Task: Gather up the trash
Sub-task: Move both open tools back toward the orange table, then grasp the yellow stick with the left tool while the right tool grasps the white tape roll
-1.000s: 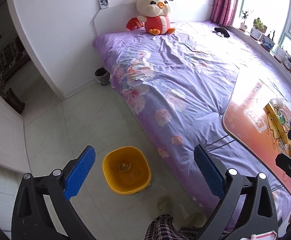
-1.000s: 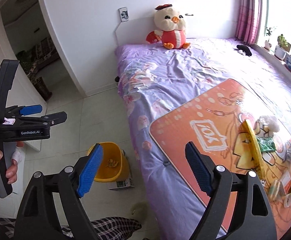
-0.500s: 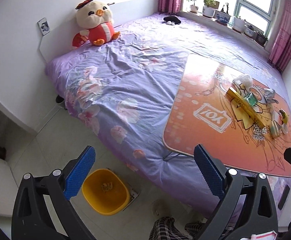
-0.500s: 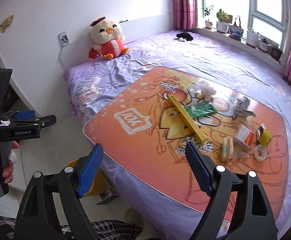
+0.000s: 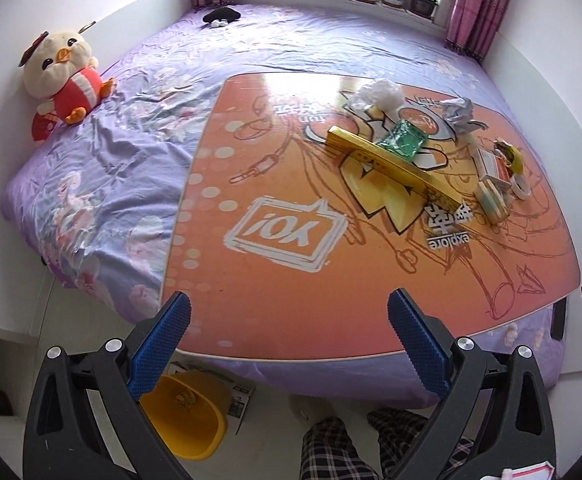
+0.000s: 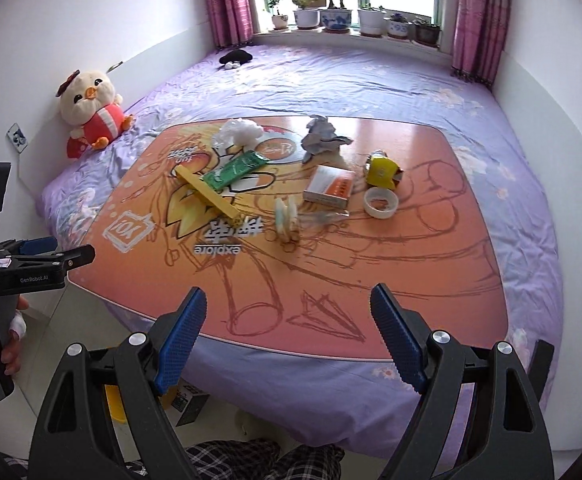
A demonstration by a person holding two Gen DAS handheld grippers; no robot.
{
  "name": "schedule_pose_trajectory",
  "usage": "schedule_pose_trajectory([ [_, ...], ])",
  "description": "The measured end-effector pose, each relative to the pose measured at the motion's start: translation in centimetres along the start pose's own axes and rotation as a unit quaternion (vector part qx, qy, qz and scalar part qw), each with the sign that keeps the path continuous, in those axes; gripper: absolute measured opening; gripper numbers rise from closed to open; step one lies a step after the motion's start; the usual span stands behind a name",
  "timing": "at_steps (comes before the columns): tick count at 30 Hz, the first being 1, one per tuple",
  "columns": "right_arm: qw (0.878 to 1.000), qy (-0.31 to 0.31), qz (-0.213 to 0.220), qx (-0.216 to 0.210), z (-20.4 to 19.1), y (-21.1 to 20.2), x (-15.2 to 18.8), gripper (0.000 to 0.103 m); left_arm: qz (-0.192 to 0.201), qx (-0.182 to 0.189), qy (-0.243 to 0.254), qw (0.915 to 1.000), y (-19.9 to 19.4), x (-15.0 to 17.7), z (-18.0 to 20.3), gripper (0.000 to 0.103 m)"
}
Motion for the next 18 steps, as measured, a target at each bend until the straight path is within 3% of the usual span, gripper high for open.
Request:
schedule_pose_trajectory([
  [5,0.999,0.032,0.001,0.033,4.1,0.6,-0.1,0.084,-0.014,0.025,0.020,0.9994,2.2,-0.8,3.9,0.098],
  [9,0.998,0.040,0.002,0.041,6.3,2.7,-1.2,0.084,-0.015,0.036,0.000,0.9992,4.0,-2.7,6.4,0.098],
  [18,1.000,0.006,-0.007,0.025,8.0,7.9,-3.4,0.084,-0.012,-0.006,-0.051,0.9986,8.0,-6.3,7.8,0.098],
])
Point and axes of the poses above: each gripper's, at about its wrist camera, not at the fingertips, and y roughly the way its jaws point, z to its right, x to its underside, the point moved 10 cm from there along y, roughly the way its jaws point, and after that the axes turned 9 degrees about z, right-handed, at the moved point
